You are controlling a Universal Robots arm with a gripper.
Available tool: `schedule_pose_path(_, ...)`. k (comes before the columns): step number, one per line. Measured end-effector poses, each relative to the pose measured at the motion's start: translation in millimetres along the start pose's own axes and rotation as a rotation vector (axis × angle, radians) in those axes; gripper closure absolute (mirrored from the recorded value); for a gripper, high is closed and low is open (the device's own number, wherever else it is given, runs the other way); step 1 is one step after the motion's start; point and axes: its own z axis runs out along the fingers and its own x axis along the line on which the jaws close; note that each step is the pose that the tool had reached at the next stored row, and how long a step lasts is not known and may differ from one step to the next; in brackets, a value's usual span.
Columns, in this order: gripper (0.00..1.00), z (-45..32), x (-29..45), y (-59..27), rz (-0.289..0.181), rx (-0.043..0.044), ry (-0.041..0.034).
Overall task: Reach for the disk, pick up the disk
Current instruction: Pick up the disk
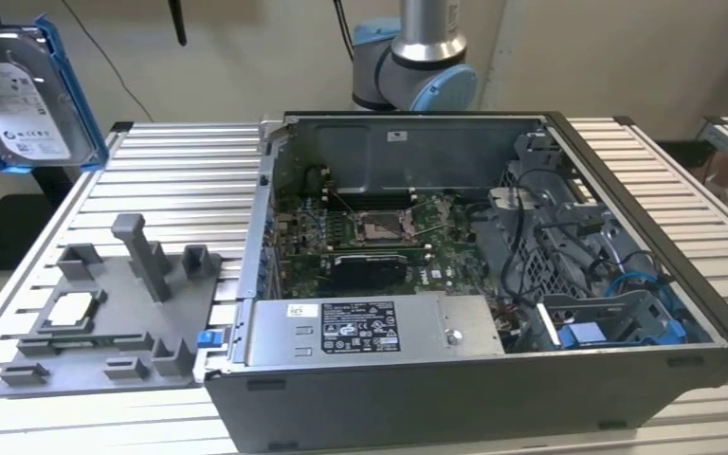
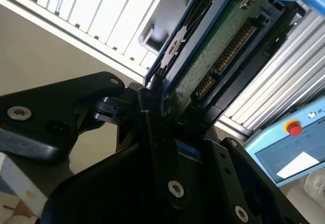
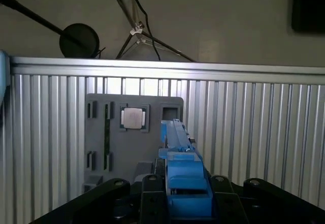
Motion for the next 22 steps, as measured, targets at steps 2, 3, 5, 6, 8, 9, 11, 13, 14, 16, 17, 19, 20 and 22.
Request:
schedule_pose_path(2,1.0,-2.8,0.0,0.0,0.0,0.0,0.0)
schedule_pose_path(3,1.0,-4.1,0.0,0.0,0.0,0.0,0.0)
schedule_pose_path(5,1.0,-6.8,0.0,0.1,0.0,-0.0001,0.0)
schedule_pose_path(6,1.0,-8.1,0.0,0.1,0.0,-0.0001,0.0)
schedule_pose_path(8,1.0,-10.6,-0.1,0.1,0.0,0.0,0.0)
schedule_pose_path(9,1.0,-12.0,0.0,0.1,0.0,0.0,0.0)
schedule_pose_path(11,1.0,-14.5,-0.1,0.1,0.0,-0.0001,0.0)
schedule_pose_path(13,1.0,-16.6,-0.1,0.1,0.0,0.0,0.0)
schedule_pose_path(14,1.0,-17.8,-0.1,0.1,0.0,-0.0001,0.0)
schedule_pose_path(16,1.0,-20.2,-0.1,0.2,0.0,-0.0001,0.0001)
schedule_pose_path(17,1.0,-21.3,-0.1,0.2,0.0,-0.0001,0.0)
schedule_pose_path(19,1.0,-23.5,-0.1,0.2,0.0,-0.0001,0.0)
schedule_pose_path(20,1.0,-24.5,-0.1,0.2,0.0,-0.0001,0.0)
schedule_pose_path(22,1.0,-26.2,-0.1,0.2,0.0,-0.0001,0.0)
